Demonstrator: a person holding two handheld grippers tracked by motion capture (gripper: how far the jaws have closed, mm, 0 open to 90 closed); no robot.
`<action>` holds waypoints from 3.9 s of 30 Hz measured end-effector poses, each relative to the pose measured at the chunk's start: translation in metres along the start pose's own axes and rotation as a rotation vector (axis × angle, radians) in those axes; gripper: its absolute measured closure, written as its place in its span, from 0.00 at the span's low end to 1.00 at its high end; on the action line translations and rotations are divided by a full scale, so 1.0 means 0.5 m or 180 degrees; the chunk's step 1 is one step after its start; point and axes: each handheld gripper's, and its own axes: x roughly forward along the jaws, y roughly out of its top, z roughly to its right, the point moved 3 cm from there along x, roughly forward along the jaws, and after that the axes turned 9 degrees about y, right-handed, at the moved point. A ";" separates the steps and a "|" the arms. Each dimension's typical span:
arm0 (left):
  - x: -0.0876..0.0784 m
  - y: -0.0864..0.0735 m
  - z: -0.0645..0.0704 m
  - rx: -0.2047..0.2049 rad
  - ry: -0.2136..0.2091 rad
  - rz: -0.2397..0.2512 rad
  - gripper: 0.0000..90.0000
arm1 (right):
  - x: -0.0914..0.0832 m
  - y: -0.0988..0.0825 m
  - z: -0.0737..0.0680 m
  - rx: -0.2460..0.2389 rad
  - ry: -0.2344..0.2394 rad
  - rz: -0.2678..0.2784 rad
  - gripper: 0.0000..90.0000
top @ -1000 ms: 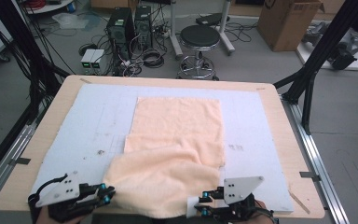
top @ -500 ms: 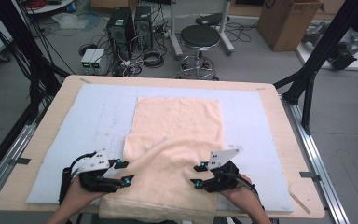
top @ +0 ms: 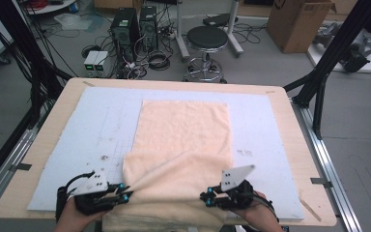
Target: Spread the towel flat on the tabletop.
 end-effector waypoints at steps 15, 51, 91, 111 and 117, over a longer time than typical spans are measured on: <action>0.065 0.054 -0.083 -0.0040 0.0421 0.0227 0.54 | -0.022 0.002 0.067 0.0075 -0.0783 0.0118 0.62; 0.186 0.096 -0.254 -0.0520 0.0860 -0.0004 0.63 | -0.081 -0.006 0.291 0.0583 -0.1401 0.0109 0.53; 0.244 0.078 -0.392 -0.0893 0.1750 -0.0355 0.99 | -0.053 0.015 0.478 0.1093 -0.1719 -0.0177 0.92; 0.079 0.069 -0.194 -0.0306 0.0693 0.0183 0.71 | -0.071 0.040 0.207 0.0363 -0.1109 0.0207 0.60; 0.050 0.014 -0.120 -0.0166 0.0508 0.0203 0.64 | -0.029 -0.001 0.122 0.0182 -0.0893 0.0236 0.58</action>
